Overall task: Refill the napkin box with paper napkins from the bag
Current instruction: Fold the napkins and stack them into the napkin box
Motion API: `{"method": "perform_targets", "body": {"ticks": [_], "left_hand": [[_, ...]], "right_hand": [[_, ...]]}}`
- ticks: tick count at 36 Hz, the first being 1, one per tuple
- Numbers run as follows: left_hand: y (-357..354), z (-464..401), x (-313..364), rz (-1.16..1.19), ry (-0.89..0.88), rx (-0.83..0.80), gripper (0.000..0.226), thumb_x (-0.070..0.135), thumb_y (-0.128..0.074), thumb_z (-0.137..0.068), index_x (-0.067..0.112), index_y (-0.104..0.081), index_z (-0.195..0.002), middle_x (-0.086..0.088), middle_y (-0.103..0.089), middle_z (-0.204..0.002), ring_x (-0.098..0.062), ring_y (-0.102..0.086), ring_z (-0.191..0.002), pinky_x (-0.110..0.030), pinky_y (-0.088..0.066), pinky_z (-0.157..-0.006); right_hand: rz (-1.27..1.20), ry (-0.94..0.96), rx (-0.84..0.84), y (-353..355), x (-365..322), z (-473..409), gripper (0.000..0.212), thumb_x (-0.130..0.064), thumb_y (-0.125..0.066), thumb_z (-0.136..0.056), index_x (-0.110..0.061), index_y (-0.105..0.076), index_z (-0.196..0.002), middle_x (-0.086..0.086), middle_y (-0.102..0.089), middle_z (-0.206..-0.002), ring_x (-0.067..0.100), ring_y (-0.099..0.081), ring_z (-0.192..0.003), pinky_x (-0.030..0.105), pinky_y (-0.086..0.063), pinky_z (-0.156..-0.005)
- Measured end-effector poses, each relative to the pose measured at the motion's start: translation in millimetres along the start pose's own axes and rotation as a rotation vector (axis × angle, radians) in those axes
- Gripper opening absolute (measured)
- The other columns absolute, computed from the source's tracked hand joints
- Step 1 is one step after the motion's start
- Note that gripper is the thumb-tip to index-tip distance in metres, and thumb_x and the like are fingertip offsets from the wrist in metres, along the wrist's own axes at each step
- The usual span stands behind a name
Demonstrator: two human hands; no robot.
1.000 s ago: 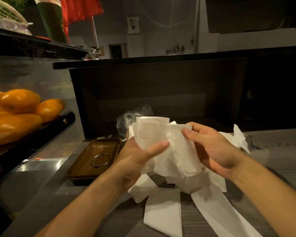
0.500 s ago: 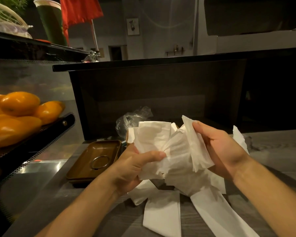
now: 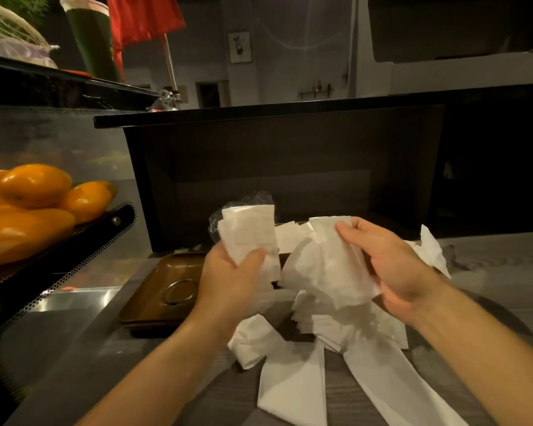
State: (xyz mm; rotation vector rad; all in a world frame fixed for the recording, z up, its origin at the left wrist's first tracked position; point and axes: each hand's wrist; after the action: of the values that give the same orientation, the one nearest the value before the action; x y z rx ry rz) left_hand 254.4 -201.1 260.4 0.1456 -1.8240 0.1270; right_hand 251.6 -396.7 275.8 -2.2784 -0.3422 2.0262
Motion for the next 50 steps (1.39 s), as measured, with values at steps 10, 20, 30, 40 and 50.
{"method": "perform_targets", "body": {"ticks": [10, 20, 30, 40, 50], "left_hand": [[-14.1, 15.2, -3.0, 0.009, 0.132, -0.289, 0.017, 0.025, -0.059, -0.099, 0.037, -0.063, -0.11, 0.012, -0.073, -0.101, -0.011, -0.067, -0.1, -0.042, -0.055, -0.096], [-6.3, 10.4, -5.2, 0.297, 0.303, -0.411, 0.038, 0.042, -0.043, -0.101, 0.028, -0.058, -0.133, -0.006, -0.074, -0.116, -0.027, -0.072, -0.105, -0.048, -0.059, -0.089], [-8.2, 10.6, -13.0, 0.273, 0.281, -0.511, 0.052, 0.053, -0.041, -0.091, 0.03, -0.057, -0.136, -0.006, -0.073, -0.118, -0.027, -0.07, -0.11, -0.046, -0.058, -0.092], [-4.7, 9.9, -9.0, 0.124, 0.311, -0.589, 0.043, 0.001, -0.06, -0.091, 0.025, -0.056, -0.126, -0.002, -0.074, -0.106, -0.021, -0.071, -0.101, -0.038, -0.06, -0.083], [-0.4, 3.8, -12.7, -0.131, 0.182, -0.614, 0.052, 0.008, -0.074, -0.083, 0.032, -0.056, -0.125, 0.002, -0.07, -0.117, -0.017, -0.069, -0.109, -0.045, -0.057, -0.095]], "right_hand": [[0.108, 0.063, -0.027, -9.3, 9.5, -2.5, 0.038, -0.026, -0.075, -0.071, -0.017, -0.07, -0.108, -0.002, -0.077, -0.098, 0.017, -0.074, -0.098, 0.033, -0.062, -0.08], [0.098, 0.044, -0.037, -13.5, 10.1, 1.4, 0.037, -0.027, -0.076, -0.067, -0.021, -0.076, -0.104, -0.004, -0.077, -0.103, 0.017, -0.071, -0.105, 0.038, -0.059, -0.093], [0.223, 0.006, 0.03, -17.7, 13.6, -1.9, 0.03, -0.029, -0.08, -0.073, -0.021, -0.075, -0.102, -0.008, -0.077, -0.096, 0.015, -0.074, -0.097, 0.04, -0.062, -0.087], [0.302, 0.038, 0.005, -13.8, 12.5, -4.4, 0.035, -0.014, -0.077, -0.086, -0.027, -0.059, -0.113, -0.001, -0.07, -0.11, 0.018, -0.072, -0.097, 0.036, -0.064, -0.078], [0.672, 0.101, -0.193, 5.5, 6.7, -1.9, 0.01, -0.034, -0.067, -0.095, -0.031, -0.072, -0.103, -0.011, -0.072, -0.095, 0.01, -0.07, -0.092, 0.032, -0.062, -0.08]]}}
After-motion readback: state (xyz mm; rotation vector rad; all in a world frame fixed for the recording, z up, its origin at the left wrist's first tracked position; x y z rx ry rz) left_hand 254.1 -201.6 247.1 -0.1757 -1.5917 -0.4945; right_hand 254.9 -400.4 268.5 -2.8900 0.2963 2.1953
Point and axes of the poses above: each hand's wrist, its own z-axis away from the middle knuckle, its own y-axis out of the back of the hand, x = y × z
